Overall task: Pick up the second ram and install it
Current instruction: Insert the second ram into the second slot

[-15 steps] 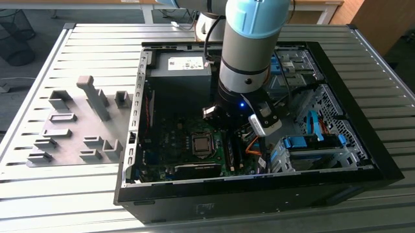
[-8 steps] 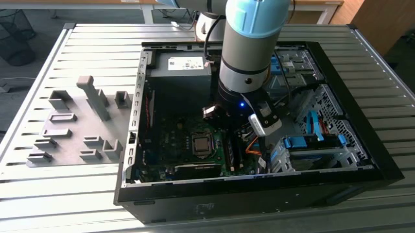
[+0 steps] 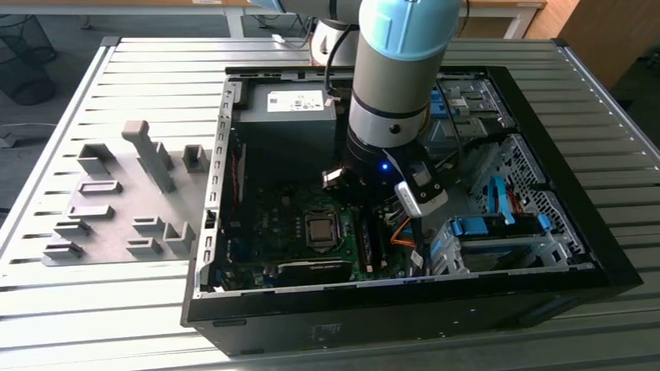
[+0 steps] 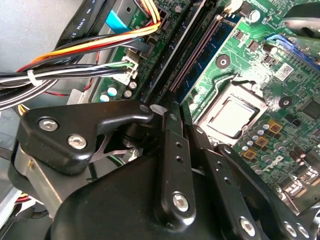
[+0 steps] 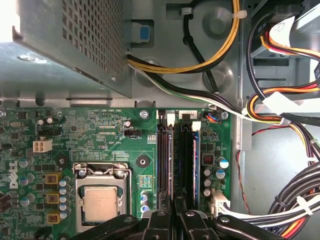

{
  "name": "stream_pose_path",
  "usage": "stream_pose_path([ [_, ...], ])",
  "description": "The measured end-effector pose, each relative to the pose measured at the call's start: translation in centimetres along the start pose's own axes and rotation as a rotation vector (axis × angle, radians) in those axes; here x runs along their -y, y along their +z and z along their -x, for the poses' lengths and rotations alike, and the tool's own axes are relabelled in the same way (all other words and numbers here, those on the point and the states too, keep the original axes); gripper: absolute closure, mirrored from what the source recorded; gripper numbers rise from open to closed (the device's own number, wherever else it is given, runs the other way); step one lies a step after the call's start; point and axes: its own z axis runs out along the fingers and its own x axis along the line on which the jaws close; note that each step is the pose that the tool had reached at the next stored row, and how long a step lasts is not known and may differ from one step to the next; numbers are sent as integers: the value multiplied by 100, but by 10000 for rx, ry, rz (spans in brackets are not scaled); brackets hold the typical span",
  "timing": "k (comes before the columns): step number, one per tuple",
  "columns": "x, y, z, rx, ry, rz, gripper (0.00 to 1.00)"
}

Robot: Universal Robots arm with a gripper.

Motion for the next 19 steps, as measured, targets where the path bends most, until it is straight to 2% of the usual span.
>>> stream_pose_path([
  [19,-10,40,0,-3,5,-2,86],
])
